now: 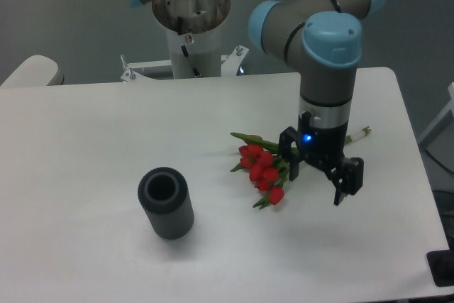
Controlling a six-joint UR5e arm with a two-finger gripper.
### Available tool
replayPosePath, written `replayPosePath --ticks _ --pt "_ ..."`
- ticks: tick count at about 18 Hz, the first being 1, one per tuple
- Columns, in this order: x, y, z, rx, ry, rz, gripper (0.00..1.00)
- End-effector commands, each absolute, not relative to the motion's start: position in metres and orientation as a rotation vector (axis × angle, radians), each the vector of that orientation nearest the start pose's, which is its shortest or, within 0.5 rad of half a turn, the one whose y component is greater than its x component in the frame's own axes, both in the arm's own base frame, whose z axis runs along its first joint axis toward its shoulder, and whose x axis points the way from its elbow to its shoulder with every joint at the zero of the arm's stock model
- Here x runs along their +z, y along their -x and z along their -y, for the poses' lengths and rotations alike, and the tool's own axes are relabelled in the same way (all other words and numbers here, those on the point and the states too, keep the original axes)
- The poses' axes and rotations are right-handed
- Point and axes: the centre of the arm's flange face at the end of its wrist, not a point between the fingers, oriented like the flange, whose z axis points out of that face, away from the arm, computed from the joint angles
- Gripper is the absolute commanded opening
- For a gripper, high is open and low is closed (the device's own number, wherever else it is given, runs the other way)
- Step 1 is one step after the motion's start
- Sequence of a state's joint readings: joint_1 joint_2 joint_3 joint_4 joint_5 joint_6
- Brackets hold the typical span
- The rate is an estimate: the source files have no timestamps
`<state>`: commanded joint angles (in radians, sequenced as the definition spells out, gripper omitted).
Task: Pick up the flowers from the table
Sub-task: 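Raise the gripper and move it toward the tulip stems, then lower the open gripper over the tulip stems below the blooms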
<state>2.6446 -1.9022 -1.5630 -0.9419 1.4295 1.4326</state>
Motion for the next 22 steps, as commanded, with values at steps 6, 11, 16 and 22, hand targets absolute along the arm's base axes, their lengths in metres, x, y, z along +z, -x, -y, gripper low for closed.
replayPosePath --ticks 6,11,16,22 --pt "0.333 0.485 -0.402 0.365 3.082 -0.581 1.0" --pt "0.299 0.478 -0.389 0.254 3.118 -0.591 1.0" --pt "0.264 0.478 -0.365 0.099 3.144 -0.541 1.0" --pt "0.235 0.472 -0.339 -0.029 3.029 -0.58 1.0"
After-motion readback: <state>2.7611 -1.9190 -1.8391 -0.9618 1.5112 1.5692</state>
